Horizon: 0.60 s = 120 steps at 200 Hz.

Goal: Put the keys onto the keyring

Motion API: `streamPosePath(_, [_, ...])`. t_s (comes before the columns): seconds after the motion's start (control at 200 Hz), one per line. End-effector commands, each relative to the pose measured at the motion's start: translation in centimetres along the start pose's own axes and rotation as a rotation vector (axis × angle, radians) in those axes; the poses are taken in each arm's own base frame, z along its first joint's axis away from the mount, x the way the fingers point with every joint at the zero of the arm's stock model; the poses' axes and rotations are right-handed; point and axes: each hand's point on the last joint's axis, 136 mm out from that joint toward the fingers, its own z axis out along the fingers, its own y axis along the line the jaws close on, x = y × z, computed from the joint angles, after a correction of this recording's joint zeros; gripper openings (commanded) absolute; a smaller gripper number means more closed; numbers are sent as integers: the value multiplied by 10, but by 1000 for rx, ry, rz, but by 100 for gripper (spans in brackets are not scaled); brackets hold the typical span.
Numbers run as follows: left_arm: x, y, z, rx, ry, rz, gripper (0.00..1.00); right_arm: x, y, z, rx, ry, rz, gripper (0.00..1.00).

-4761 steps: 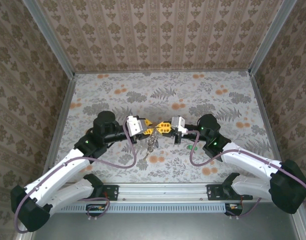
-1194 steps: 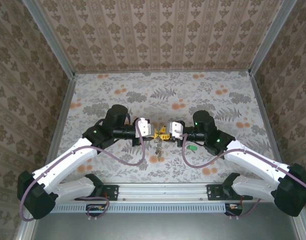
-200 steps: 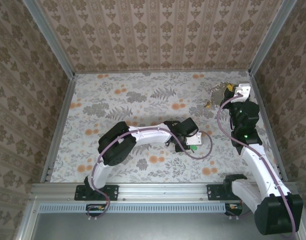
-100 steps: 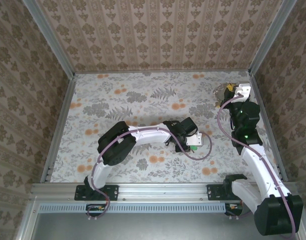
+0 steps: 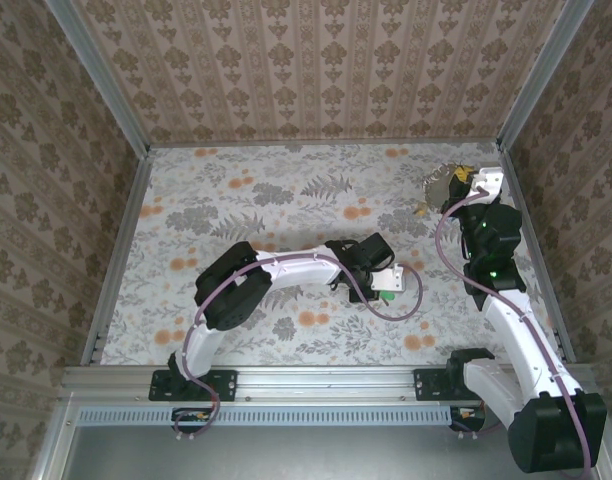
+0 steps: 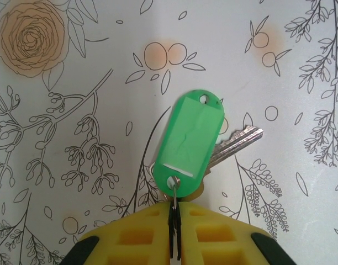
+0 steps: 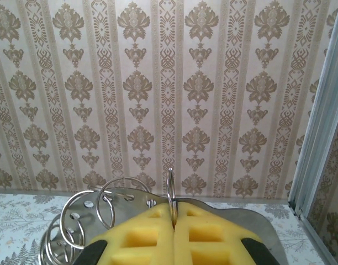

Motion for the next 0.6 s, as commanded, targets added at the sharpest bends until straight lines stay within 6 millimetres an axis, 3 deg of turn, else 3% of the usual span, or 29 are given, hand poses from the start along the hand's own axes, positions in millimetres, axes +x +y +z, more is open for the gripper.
streamPosePath(0.0, [-6, 9, -11, -23, -26, 17, 15, -21, 2, -6, -16, -82, 16, 0])
streamPosePath(0.18, [-5, 8, -8, 9, -43, -5, 18, -21, 2, -5, -20, -80, 17, 0])
streamPosePath(0.44, [-5, 7, -12, 48, -50, -17, 1, -19, 3, -4, -25, -75, 17, 0])
streamPosePath(0.595, [-7, 3, -15, 81, -84, -21, 9, -16, 5, -4, -34, -69, 23, 0])
